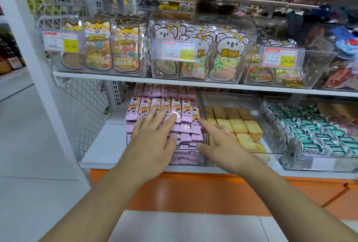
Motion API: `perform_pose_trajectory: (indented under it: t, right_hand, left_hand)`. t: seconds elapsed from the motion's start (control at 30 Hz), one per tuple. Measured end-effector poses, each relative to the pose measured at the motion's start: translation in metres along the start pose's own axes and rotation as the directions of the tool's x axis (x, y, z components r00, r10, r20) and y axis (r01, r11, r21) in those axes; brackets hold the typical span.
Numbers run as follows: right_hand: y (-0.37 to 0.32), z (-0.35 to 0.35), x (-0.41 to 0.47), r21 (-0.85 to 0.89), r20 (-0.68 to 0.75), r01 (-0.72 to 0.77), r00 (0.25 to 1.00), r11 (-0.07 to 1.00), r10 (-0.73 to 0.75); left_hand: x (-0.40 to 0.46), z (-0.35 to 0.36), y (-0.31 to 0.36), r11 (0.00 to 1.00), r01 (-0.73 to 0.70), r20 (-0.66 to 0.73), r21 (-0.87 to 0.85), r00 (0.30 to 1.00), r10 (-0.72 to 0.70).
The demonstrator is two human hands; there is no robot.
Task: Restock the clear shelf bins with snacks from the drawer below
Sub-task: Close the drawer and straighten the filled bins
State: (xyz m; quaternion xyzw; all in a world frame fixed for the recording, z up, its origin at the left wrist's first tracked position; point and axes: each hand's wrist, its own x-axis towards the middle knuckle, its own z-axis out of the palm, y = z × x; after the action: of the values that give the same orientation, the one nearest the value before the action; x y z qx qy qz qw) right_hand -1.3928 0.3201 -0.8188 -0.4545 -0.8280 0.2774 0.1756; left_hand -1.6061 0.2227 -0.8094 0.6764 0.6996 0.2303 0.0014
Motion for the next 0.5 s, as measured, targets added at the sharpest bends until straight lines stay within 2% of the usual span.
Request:
perform_pose_trajectory:
  t: [0.23,0.5]
  right_hand:
    - [0.0054,0.0004,0.0028,0.064,0.001,-0.007,1.000,0.998,0.007]
    - [0.0035,-0.0023,0.0001,0.000,0.002,0.004,1.000,1.000,-0.004]
  left_hand:
    - [0.0009,0.0004,0.0008,1.000,-0.005,0.007,-0.006,1.000,0.005]
    - [-0.0007,0.0000,-0.0019,1.000,-0.003,0.018,-0.016,1.000,0.003]
